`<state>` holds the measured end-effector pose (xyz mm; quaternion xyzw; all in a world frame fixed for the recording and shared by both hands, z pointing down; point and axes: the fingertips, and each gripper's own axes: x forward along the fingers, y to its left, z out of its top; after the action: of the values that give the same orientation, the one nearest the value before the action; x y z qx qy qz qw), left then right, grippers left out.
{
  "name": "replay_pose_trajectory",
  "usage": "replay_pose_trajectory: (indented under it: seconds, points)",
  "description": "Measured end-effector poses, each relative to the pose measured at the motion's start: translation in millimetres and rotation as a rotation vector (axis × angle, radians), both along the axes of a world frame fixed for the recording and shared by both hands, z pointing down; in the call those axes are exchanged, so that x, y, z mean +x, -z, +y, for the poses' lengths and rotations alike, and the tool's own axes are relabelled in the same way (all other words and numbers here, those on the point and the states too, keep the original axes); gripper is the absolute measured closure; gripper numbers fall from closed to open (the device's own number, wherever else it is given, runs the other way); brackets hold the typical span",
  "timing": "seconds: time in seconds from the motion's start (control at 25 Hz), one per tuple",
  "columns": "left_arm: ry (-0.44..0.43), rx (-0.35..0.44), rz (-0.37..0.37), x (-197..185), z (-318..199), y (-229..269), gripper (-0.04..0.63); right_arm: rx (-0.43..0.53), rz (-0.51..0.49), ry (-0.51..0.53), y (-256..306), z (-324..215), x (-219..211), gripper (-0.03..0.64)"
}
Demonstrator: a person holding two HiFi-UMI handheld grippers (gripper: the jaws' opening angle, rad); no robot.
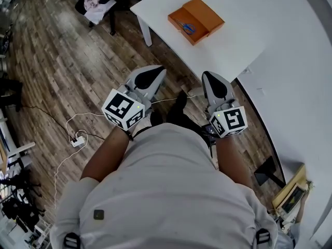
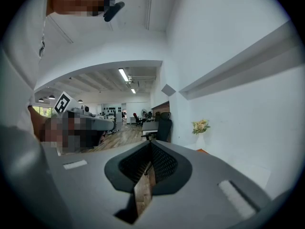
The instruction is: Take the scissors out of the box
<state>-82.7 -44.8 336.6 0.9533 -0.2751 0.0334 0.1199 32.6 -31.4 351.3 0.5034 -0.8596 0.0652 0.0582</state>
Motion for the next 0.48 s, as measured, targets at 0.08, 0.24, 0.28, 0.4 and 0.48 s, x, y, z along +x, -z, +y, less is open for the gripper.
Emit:
replay_pose_trajectory:
  seconds: [0.08, 0.24, 0.28, 0.4, 0.48]
  points:
    - [0.022, -0.004, -0.006, 3.6, -13.3, -0.3, 0.592, -0.007, -0.007, 0.019, -2.3, -16.9, 4.9, 0.606]
    - [0.055, -0.023, -0.008, 16.0, -47.2, -3.8, 0.592, -0.016, -0.005, 0.06, -4.6, -53.0, 14.9, 0.606]
    - [0.059, -0.026, -0.011, 21.7, -55.8, -5.3, 0.592, -0.02, -0.004, 0.068, -5.8, -62.5, 20.2, 0.606]
    - [0.065, -0.03, -0.02, 43.1, -80.8, -8.8, 0.592, -0.033, -0.004, 0.084, -10.5, -89.5, 41.3, 0.606]
    - [0.066, -0.031, -0.023, 57.5, -94.5, -9.5, 0.592, -0.042, 0.001, 0.091, -13.4, -104.1, 55.7, 0.606]
